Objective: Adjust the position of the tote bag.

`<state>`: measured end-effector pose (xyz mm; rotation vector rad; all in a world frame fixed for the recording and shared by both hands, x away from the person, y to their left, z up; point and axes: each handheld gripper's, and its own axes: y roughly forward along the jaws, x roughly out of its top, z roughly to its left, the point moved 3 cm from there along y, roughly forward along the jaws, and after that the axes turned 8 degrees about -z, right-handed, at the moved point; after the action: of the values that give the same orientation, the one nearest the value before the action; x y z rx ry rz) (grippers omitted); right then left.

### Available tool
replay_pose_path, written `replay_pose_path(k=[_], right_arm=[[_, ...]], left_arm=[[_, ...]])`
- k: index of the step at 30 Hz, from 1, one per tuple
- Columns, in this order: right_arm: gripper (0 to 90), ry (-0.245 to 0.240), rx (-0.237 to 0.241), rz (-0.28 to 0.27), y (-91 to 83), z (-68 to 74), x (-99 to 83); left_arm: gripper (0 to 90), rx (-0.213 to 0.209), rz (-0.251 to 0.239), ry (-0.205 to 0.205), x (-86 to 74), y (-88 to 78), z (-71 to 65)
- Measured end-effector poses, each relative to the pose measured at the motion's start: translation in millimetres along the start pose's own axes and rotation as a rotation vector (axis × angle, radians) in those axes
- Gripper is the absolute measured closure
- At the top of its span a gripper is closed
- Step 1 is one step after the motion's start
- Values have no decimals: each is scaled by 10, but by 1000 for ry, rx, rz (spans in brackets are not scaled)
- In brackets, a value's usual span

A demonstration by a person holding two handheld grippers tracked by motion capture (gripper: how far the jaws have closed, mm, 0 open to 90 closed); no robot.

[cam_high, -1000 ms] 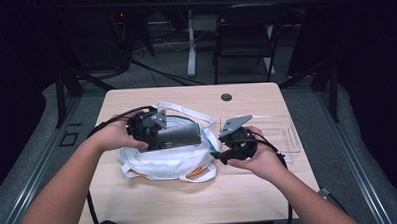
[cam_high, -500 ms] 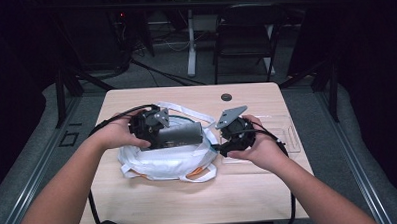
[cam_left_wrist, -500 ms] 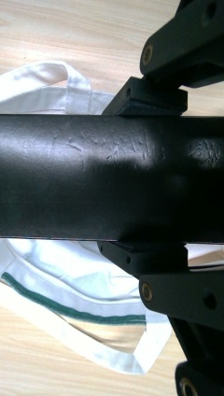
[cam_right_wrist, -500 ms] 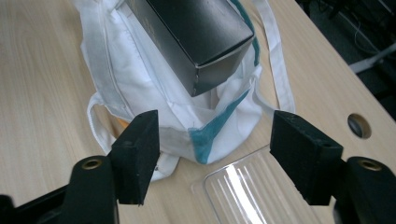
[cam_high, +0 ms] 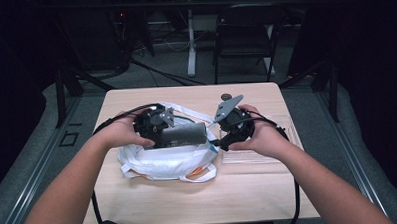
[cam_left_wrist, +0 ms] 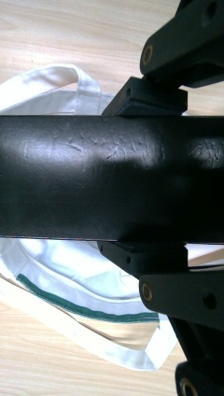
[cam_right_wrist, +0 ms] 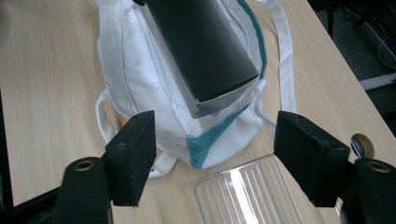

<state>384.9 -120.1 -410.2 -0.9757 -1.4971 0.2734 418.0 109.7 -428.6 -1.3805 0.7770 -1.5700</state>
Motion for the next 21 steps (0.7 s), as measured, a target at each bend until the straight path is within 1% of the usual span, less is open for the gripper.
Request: replay_pose_path(k=[1, 2, 3, 5, 8, 9, 10, 11, 12, 13, 15, 17, 18, 21], right_arm=[[284, -2, 9, -1, 0, -14, 8], [282, -3, 12, -9, 8, -24, 16], [277, -16, 12, 1, 6, -41, 25], [254, -17, 7, 5, 23, -65, 42], [235, -23, 36, 19, 46, -84, 66], [234, -23, 44, 18, 61, -86, 71], [231, -40, 46, 25, 70, -95, 80], [220, -45, 48, 24, 85, -96, 83], [203, -54, 50, 30, 98, -103, 88], [186, -60, 52, 36, 112, -108, 91], [183, -70, 47, 36, 140, -117, 96], [174, -72, 52, 37, 170, -126, 105], [173, -61, 56, 31, 194, -125, 106], [173, -69, 65, 47, 252, -138, 107]], left_arm=[[434, -3, -3, -5, 10, -1, -4], [434, 0, -4, 0, 21, -5, 1], [434, -1, -8, -6, 31, -5, -4], [434, 0, -8, 3, 54, -7, 2], [434, -4, -5, 11, 87, -1, 4], [434, -7, -7, 5, 96, 5, -2], [434, -5, -7, 11, 107, 8, 3], [434, -8, -6, 16, 117, 12, 5], [434, -10, -9, 9, 125, 18, -1], [434, -11, -10, 13, 134, 20, 0], [434, -14, -11, 24, 151, 30, 3], [434, -12, -15, 27, 166, 46, 1], [434, -15, -15, 25, 174, 52, -1], [434, -17, -22, 33, 208, 68, -5]])
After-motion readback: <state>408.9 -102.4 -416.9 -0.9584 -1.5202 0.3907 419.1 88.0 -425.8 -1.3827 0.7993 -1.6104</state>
